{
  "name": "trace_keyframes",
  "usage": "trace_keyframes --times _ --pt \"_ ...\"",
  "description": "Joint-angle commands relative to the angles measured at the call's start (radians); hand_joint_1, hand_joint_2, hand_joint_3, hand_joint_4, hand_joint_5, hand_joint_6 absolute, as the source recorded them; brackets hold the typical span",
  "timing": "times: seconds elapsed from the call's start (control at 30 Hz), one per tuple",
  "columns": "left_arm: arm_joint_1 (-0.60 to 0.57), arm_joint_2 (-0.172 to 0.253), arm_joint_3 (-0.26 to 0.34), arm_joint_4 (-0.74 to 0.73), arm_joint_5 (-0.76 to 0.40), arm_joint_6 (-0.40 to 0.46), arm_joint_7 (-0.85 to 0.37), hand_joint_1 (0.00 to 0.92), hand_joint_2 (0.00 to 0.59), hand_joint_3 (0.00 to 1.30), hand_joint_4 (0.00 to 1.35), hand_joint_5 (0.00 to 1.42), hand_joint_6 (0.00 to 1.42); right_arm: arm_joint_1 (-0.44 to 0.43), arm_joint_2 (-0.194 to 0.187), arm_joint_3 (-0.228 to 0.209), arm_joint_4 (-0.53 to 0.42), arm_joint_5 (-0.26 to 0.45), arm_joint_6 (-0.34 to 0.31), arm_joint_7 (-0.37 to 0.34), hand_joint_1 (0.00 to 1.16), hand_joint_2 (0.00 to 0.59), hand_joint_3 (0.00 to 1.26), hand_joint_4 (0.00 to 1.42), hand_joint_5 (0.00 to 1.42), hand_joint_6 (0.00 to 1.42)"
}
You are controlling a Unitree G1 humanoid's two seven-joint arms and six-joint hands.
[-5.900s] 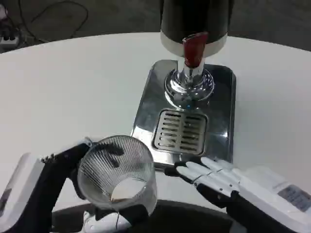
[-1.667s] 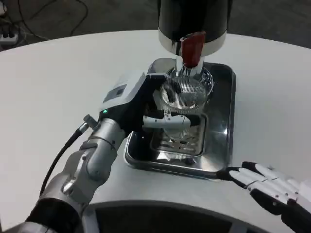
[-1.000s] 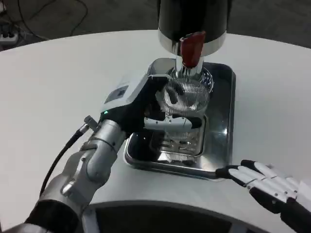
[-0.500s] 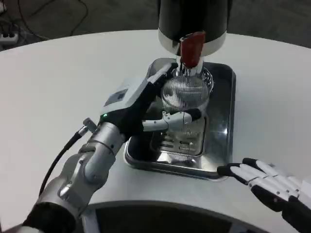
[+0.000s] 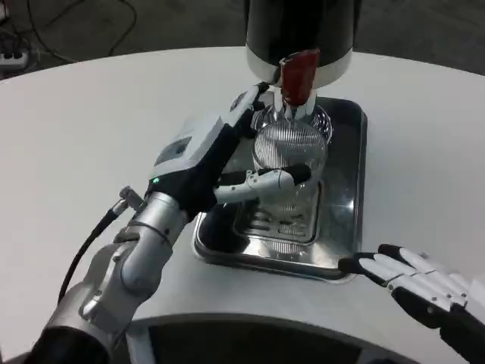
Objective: Grasp the cup under the faucet to collect the drink, then remove the cup.
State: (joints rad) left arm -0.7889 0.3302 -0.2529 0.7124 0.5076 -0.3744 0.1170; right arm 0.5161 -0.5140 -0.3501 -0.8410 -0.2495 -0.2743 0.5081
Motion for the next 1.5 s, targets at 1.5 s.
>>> trace_keyframes --times 1.5 --pt "0.21 -0.075 0.237 -0.781 -0.447 0.26 -0.295 0.032 0.072 0.25 0.24 0.3 0.27 -0.034 0.008 0.047 0.015 -0.031 0.022 -0.018 0.37 0.446 0.1 0.07 0.0 0.0"
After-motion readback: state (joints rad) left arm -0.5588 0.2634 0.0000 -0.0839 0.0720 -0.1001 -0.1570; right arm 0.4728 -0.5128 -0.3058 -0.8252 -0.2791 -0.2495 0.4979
